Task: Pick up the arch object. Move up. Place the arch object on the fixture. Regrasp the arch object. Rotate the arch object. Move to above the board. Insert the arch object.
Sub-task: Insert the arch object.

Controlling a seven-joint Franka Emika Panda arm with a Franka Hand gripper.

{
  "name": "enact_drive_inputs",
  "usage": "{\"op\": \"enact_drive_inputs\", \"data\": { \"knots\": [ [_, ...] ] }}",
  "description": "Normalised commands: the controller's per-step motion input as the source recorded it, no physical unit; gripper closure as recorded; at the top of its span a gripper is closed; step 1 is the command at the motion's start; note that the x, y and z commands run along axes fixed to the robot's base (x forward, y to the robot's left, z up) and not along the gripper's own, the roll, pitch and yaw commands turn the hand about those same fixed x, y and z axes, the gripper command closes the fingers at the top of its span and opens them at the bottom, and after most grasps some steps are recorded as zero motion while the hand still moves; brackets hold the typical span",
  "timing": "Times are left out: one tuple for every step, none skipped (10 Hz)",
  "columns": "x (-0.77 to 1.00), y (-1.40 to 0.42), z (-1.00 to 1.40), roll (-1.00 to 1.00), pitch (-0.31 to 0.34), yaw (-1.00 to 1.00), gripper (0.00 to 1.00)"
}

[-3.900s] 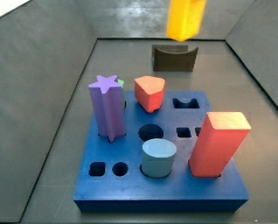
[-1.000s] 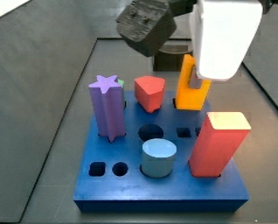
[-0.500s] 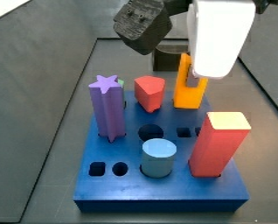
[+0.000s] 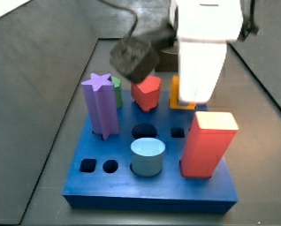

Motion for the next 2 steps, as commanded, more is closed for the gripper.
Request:
{"op": "enact_drive_inputs", "data": {
  "knots": [
    [-0.07, 0.00, -0.05, -0.04, -0.084, 0.00, 1.00],
    [0.00, 0.00, 0.00, 0.00, 0.000, 0.00, 1.00]
  ]
}}
